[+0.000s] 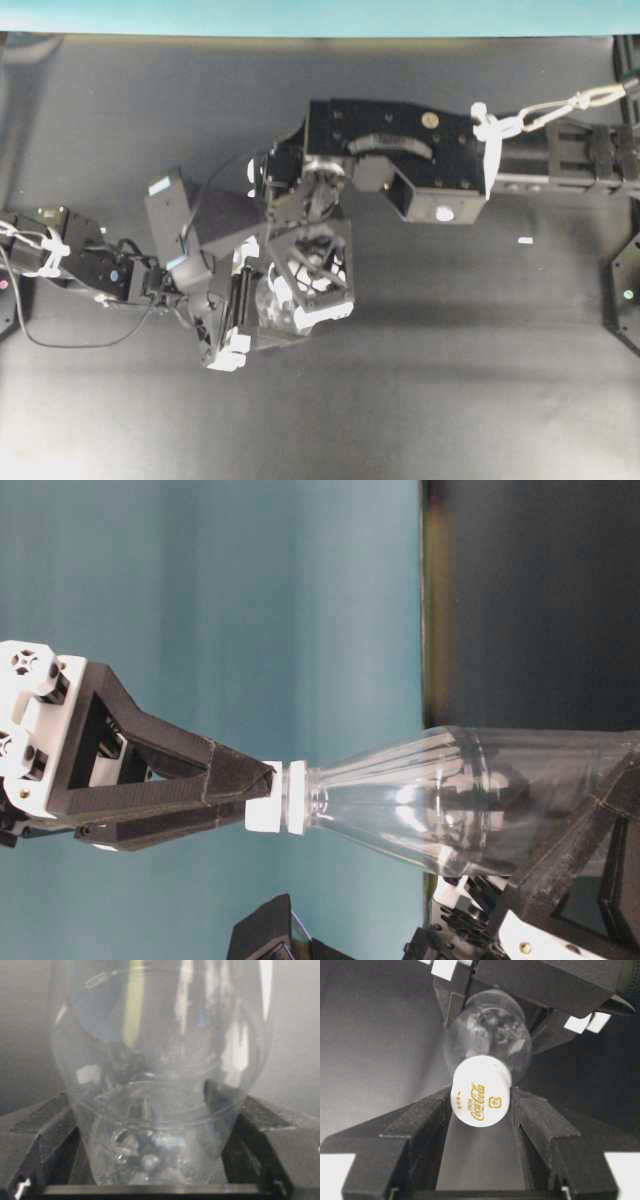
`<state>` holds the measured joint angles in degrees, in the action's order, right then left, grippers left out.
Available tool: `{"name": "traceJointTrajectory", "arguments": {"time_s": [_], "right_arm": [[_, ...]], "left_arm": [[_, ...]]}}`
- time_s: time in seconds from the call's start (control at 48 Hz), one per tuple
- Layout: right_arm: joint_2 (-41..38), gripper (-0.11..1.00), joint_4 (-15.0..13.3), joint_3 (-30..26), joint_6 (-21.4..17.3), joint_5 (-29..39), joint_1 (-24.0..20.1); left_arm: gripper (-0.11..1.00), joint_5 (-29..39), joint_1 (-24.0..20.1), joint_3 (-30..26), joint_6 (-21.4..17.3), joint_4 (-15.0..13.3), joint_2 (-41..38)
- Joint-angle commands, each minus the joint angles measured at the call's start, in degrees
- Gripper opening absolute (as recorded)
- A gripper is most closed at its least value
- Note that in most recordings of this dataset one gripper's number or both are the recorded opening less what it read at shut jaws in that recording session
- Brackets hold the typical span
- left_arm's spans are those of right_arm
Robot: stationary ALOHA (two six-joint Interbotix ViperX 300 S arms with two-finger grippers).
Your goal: Open the bottle cap by holding the bottle with the left arm and twisting the cap with the right arm.
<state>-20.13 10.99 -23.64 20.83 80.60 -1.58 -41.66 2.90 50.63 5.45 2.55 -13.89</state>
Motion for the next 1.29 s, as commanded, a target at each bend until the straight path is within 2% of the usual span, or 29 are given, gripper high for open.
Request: {"name": "traceJointTrajectory", "arguments": {"time_s": [0.0, 0.125, 0.187, 0.312, 0.521, 0.646, 0.75, 0.875, 0.916, 1.062, 1.271], "right_arm": [[0.53, 0.43, 0.09, -0.26, -0.62, -0.18, -3.69], [0.62, 0.76, -0.18, -0.44, -4.75, -0.79, -3.69], [0.7, 0.84, -0.26, -0.7, -7.73, -0.62, -3.69], [1.58, 0.83, -0.26, -1.41, -13.71, -0.18, -3.6], [2.9, 0.83, -0.35, -4.66, -28.13, 1.58, -3.69], [2.55, 0.83, -1.49, -5.98, -36.56, 4.48, -3.52], [2.11, 0.83, -2.72, -6.15, -46.49, 6.86, -3.34], [2.11, 0.83, -2.81, -6.33, -60.82, 6.94, -2.72], [2.02, 0.83, -3.08, -6.33, -63.81, 6.94, -2.64], [1.41, 0.82, -3.25, -5.36, -66.97, 5.36, -2.55], [-0.88, 0.82, -3.25, -5.19, -67.85, 3.6, -2.64]], "left_arm": [[0.82, -0.09, 0.0, -0.26, 0.09, 0.18, -0.35], [0.82, -0.09, 0.0, -0.53, 0.09, 0.18, -0.62], [0.82, -0.09, 0.0, -0.53, 0.09, 0.18, -0.7], [0.82, -0.09, -0.09, -0.53, 0.09, 0.18, -0.7], [0.82, -0.09, 0.09, -0.53, 0.09, 0.18, -0.7], [0.82, -0.09, 0.0, -0.35, 0.09, 0.18, -0.79], [0.82, -0.09, 0.0, -0.35, 0.09, 0.18, -0.7], [0.82, -0.09, 0.09, -0.26, 0.09, 0.18, -0.7], [0.82, -0.09, 0.09, -0.26, 0.09, 0.18, -0.7], [0.82, -0.26, 0.09, -0.35, 0.09, 0.18, -0.7], [0.82, -0.35, 0.35, -0.26, 0.09, 0.18, -0.7]]}}
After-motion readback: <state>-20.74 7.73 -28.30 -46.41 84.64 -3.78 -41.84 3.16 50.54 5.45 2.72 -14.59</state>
